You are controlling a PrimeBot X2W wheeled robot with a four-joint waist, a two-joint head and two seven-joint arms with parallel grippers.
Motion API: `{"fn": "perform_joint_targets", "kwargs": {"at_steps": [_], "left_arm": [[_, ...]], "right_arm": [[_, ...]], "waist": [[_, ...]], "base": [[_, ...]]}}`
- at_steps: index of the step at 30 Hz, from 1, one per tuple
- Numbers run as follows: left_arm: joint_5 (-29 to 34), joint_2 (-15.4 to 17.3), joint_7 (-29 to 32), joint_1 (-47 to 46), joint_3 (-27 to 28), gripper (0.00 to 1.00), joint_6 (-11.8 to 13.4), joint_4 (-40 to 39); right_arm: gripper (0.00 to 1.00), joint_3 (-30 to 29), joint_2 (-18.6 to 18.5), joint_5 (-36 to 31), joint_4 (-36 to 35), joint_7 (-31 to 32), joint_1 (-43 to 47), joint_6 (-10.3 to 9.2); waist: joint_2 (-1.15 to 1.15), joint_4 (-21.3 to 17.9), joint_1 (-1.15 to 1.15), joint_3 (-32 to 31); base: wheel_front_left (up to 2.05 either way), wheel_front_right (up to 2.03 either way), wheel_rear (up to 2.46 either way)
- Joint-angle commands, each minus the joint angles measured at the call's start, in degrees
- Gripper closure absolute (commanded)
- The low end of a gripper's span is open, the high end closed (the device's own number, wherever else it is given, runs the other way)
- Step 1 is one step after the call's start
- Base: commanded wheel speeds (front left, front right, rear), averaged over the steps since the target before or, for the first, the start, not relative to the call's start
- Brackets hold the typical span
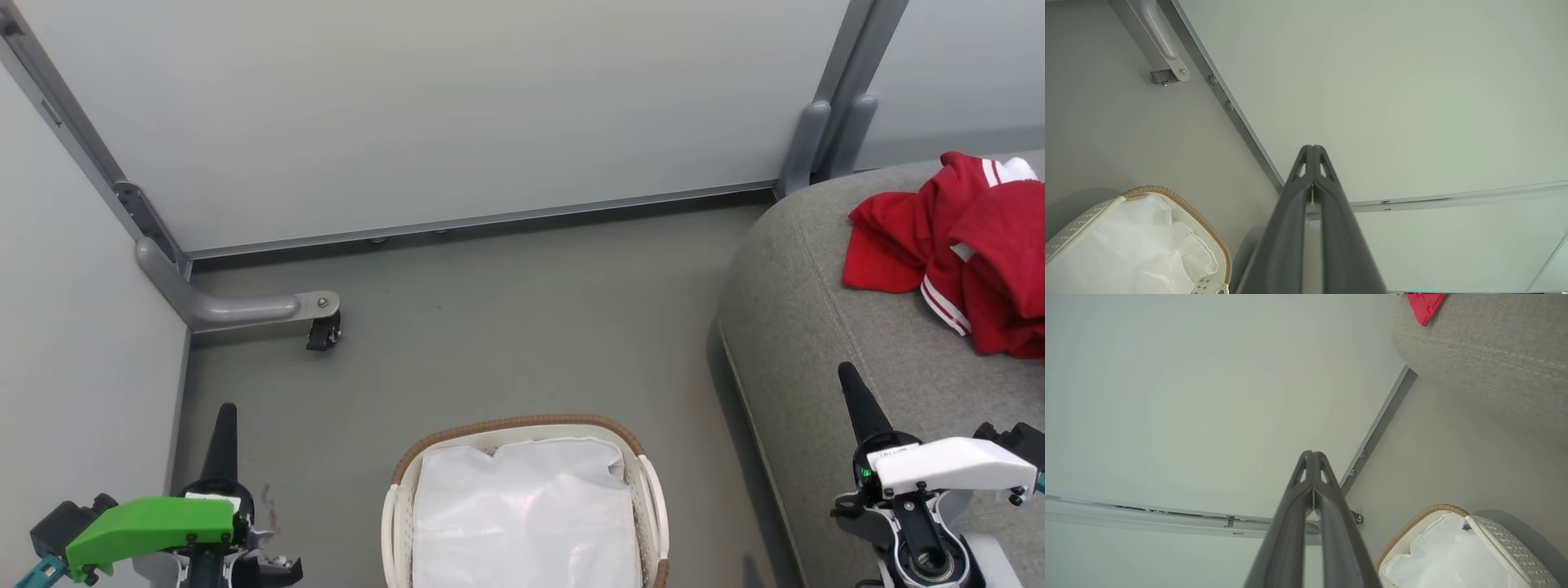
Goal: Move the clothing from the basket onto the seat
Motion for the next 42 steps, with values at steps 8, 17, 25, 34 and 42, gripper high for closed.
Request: {"fn": "perform_joint_targets", "kwargs": {"at_steps": [8,17,25,34,42], "left_arm": [[-4.26,0.45,1.24,-1.49,0.65,1.0,-0.41,-0.63],[-7.73,0.45,2.31,-1.83,1.09,1.0,-0.49,-0.69],[-10.57,0.46,3.21,-2.07,1.49,1.0,-0.47,-0.7],[-13.51,0.46,4.15,-2.36,1.84,1.0,-0.52,-0.75],[-15.51,0.45,4.79,-2.48,2.07,1.0,-0.57,-0.77]], "right_arm": [[1.0,-0.67,-0.38,4.84,-0.79,1.17,0.65,-0.04],[1.0,-1.14,-0.41,9.0,-1.05,2.27,0.92,-0.04],[1.0,-1.5,-0.44,12.45,-1.24,3.19,1.09,-0.04],[1.0,-1.87,-0.47,16.04,-1.45,4.07,1.25,-0.05],[1.0,-2.15,-0.49,18.46,-1.62,4.73,1.42,-0.05]], "waist": [[0.0,0.03,0.0,-0.35],[0.0,0.07,0.0,-0.72],[0.0,0.1,0.0,-1.05],[0.0,0.13,0.0,-1.41],[0.0,0.16,0.0,-1.7]], "base": [[0.0,0.0,0.0],[0.0,0.0,0.0],[0.0,0.0,0.0],[0.0,0.0,0.0],[0.0,0.0,0.0]]}}
